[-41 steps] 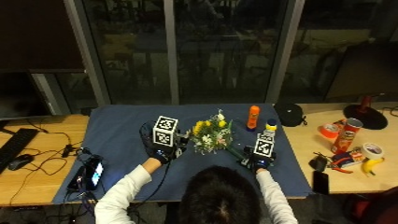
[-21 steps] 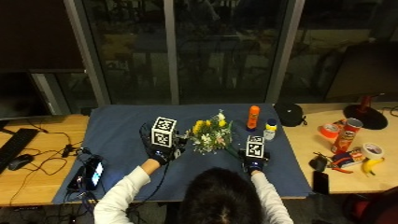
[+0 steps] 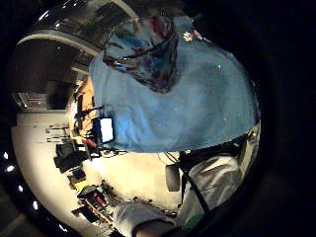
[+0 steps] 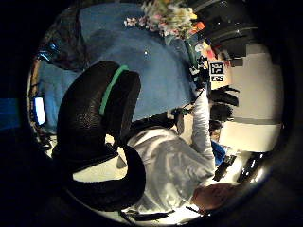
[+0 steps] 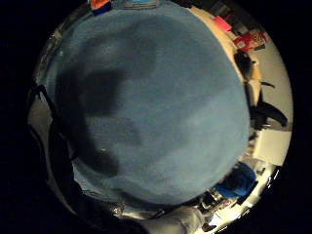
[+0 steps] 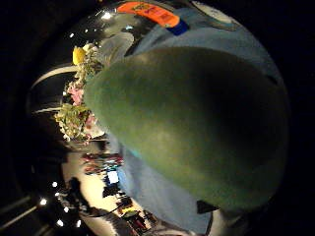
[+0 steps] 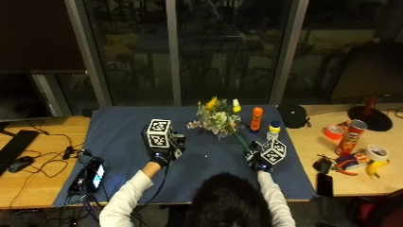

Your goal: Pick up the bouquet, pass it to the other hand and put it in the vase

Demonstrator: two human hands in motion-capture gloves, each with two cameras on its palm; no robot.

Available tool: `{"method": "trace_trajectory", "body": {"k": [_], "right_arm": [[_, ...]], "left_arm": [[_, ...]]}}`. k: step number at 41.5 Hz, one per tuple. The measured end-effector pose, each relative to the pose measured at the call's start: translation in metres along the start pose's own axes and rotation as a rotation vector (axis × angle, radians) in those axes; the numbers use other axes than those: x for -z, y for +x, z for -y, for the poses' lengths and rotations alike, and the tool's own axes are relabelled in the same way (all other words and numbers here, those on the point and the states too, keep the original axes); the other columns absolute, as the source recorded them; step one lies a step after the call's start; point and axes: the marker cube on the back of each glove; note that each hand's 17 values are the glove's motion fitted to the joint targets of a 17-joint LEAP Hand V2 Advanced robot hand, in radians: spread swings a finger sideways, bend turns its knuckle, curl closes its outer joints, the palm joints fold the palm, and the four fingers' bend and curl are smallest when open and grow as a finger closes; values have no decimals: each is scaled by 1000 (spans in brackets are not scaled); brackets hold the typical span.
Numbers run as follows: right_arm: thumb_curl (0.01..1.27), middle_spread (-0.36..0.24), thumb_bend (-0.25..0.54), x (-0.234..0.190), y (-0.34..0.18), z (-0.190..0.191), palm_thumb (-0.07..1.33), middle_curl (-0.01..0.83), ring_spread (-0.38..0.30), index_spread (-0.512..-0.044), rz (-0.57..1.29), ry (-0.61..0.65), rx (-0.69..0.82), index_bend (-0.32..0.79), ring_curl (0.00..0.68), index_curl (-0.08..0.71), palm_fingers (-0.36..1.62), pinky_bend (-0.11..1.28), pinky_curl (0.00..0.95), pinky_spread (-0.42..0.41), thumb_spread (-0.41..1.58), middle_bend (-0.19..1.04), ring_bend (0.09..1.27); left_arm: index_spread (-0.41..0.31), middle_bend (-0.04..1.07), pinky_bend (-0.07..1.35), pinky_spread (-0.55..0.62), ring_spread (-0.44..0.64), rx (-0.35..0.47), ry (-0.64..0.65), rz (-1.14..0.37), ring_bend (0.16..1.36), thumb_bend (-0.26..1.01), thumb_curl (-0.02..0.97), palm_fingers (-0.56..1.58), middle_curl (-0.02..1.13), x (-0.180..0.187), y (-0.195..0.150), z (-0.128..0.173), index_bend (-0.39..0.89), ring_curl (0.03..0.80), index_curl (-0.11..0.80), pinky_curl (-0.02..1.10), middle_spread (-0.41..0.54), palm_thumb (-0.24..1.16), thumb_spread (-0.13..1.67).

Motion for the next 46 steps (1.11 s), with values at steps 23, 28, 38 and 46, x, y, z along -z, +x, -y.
{"method": "trace_trajectory", "body": {"k": [23, 28, 38, 46], "right_arm": [[347, -152, 46, 54, -123, -6, 909, 701, -178, -199, 643, 115, -81, 650, 596, 580, 1388, 812, 538, -203, 1162, 894, 1038], [369, -148, 49, 51, -136, -8, 950, 704, -175, -195, 652, 156, -85, 646, 599, 591, 1374, 818, 548, -201, 1165, 909, 1052], [404, -142, 26, 39, -181, -31, 980, 704, -176, -192, 731, 199, -22, 633, 600, 607, 1362, 820, 555, -203, 1159, 925, 1066], [426, -143, 1, 10, -222, -49, 988, 698, -178, -189, 851, 186, 104, 613, 596, 612, 1360, 813, 555, -208, 1160, 923, 1068]], "left_arm": [[64, 192, 442, 292, 293, -56, 260, -788, 627, -8, 270, 238, 370, -4, 66, 65, 131, 274, 248, 343, 203, 289, 1219], [106, 203, 436, 314, 317, -64, 255, -865, 623, -19, 287, 195, 377, -1, 84, 78, 116, 276, 240, 343, 213, 305, 1152], [131, 212, 433, 315, 309, -73, 360, -943, 636, -23, 305, 224, 382, 18, 138, 99, 120, 278, 230, 339, 210, 325, 1082], [92, 217, 525, 115, 153, -89, 445, -976, 649, -21, 318, 451, 379, 22, 180, 113, 77, 284, 212, 360, 118, 349, 1048]]}}
